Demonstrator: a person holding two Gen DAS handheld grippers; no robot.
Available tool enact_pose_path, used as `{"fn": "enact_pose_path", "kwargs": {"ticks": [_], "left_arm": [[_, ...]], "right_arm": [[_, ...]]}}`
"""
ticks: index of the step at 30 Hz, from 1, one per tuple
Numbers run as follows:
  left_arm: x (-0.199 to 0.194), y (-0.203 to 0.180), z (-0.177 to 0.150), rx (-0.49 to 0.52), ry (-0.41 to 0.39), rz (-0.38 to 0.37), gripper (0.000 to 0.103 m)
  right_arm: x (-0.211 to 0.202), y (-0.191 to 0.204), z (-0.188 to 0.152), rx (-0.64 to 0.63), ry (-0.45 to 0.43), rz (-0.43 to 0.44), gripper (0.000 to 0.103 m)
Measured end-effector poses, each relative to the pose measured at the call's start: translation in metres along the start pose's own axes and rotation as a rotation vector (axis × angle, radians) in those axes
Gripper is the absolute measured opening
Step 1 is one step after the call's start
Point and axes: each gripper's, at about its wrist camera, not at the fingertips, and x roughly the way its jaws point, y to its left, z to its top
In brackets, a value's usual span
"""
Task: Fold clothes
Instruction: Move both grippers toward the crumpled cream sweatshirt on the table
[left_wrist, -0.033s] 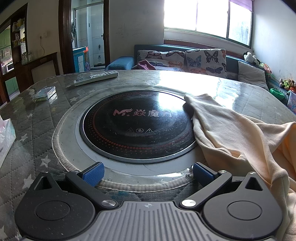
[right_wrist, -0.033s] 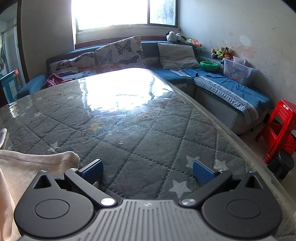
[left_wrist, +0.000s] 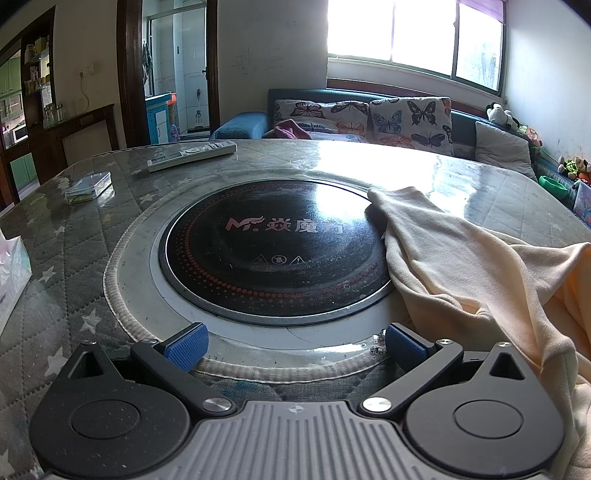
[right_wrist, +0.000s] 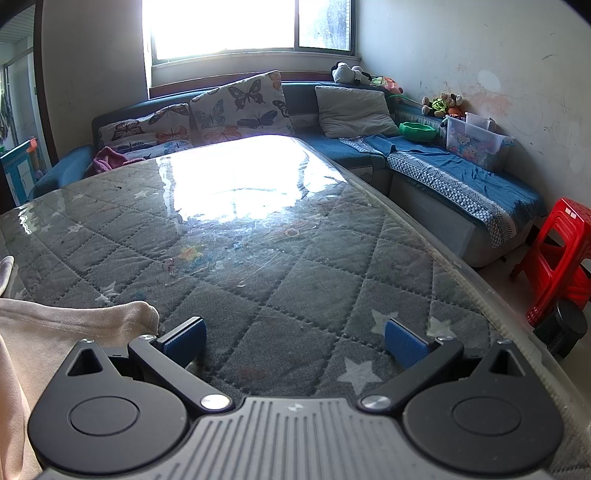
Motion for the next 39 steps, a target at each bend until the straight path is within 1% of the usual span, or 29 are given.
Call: {"fn": "enact_pose_path", "kwargs": {"ticks": [5, 11, 21, 25, 30, 39], "left_arm": [[0.000, -0.001, -0.001, 0.003, 0.001, 0.003, 0.103], [0.000, -0.002, -0.001, 0.005, 0.002, 0.003, 0.103], [-0.002, -0.002, 0.000, 0.009, 0.008, 0.008, 0.103], [-0.010, -0.008, -0.005, 0.010, 0.017, 0.012, 0.103], [-0.029, -0.012, -0.011, 0.002, 0.028, -0.007, 0.103], [-0.069, -0.021, -0.021, 0.001, 0.024, -0.045, 0.103]], "right_arm": [[-0.001, -0.005, 0.000, 0.013, 0.000, 0.022, 0.103], [-0.012, -0.008, -0.007, -0.048, -0.004, 0.089, 0.103], [-0.077, 0.007, -0.029, -0.144, -0.044, 0.187, 0.103], [-0.099, 0.015, -0.040, -0.171, -0.061, 0.216, 0.103], [-0.121, 0.022, -0.053, -0.171, -0.062, 0.232, 0.103], [-0.157, 0.033, -0.085, -0.240, -0.068, 0.256, 0.103]]}}
